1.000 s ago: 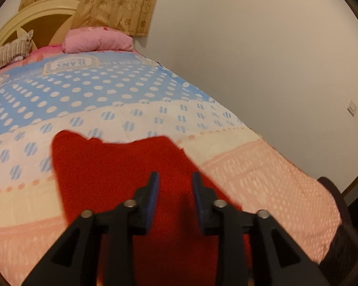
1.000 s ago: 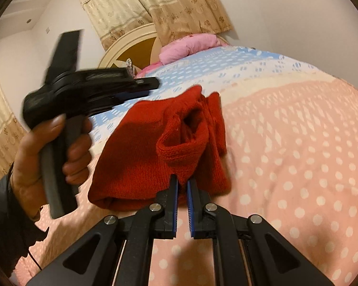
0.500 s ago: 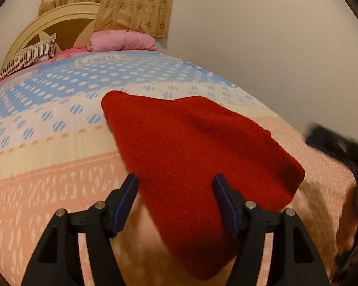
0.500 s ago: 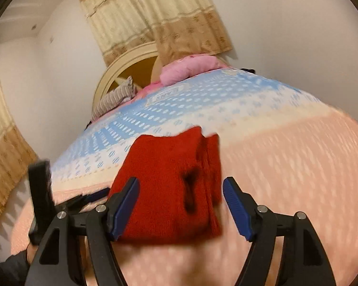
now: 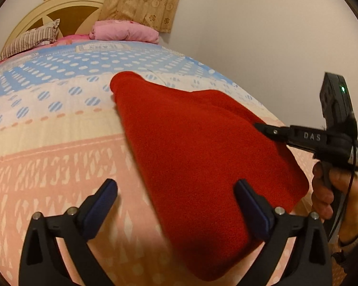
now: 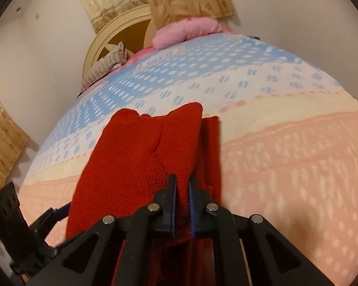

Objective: Fold small clothes
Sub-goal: 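Lower the right tool onto the edge of the folded red sweater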

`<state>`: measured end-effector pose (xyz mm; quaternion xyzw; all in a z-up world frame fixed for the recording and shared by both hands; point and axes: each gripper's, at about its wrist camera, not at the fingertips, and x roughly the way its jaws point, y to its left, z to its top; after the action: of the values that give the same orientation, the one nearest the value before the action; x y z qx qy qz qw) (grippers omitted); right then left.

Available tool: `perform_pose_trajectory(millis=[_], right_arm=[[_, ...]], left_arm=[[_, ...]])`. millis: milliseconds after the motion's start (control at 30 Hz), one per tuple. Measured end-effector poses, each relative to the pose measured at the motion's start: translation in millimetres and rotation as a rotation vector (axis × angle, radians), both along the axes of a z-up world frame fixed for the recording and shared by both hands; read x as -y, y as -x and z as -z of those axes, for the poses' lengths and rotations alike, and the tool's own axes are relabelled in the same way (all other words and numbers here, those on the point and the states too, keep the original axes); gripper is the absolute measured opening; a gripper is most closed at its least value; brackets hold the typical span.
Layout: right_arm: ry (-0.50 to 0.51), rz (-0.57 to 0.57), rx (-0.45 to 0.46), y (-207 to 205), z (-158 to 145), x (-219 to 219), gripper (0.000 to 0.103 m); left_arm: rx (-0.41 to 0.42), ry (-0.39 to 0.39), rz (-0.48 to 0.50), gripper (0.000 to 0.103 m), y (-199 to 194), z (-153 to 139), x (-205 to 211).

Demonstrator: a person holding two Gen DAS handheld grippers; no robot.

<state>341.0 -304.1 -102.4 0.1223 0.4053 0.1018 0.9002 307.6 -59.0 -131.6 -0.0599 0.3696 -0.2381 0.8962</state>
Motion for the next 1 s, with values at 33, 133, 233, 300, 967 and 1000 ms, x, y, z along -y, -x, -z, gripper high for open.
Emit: perform_pose_trajectory(millis=[33, 133, 233, 300, 967, 1000], right_arm=[[-0.006, 0.01, -0.003, 0.7, 4.5, 3.2, 0.008], [0.001, 0.03, -0.027, -6.6, 15.8, 6.8, 0.008], [-0.02, 0.051, -0.048, -12.2, 15.0, 8.3, 0.011], [0.032, 0.062, -0.041, -9.4, 5.9, 3.4, 0.021], [0.135, -0.18, -0.055, -23.2, 13.0, -74.3, 0.037], [0.101, -0.174, -0.059, -22.8, 13.2, -68.8, 0.036]], left_arm=[[0.003, -0.009, 0.001, 0.102, 0.7, -0.2, 1.6], [0.004, -0.043, 0.003, 0.103, 3.3, 0.7, 7.0], [-0.031, -0.043, 0.0, 0.103, 0.9, 4.7, 6.0], [-0.044, -0.03, -0.001, 0.103, -0.2, 6.3, 3.6], [-0.067, -0.028, 0.0, 0.103, -2.5, 9.3, 4.6], [-0.07, -0.024, 0.001, 0.103, -2.5, 9.5, 3.9]])
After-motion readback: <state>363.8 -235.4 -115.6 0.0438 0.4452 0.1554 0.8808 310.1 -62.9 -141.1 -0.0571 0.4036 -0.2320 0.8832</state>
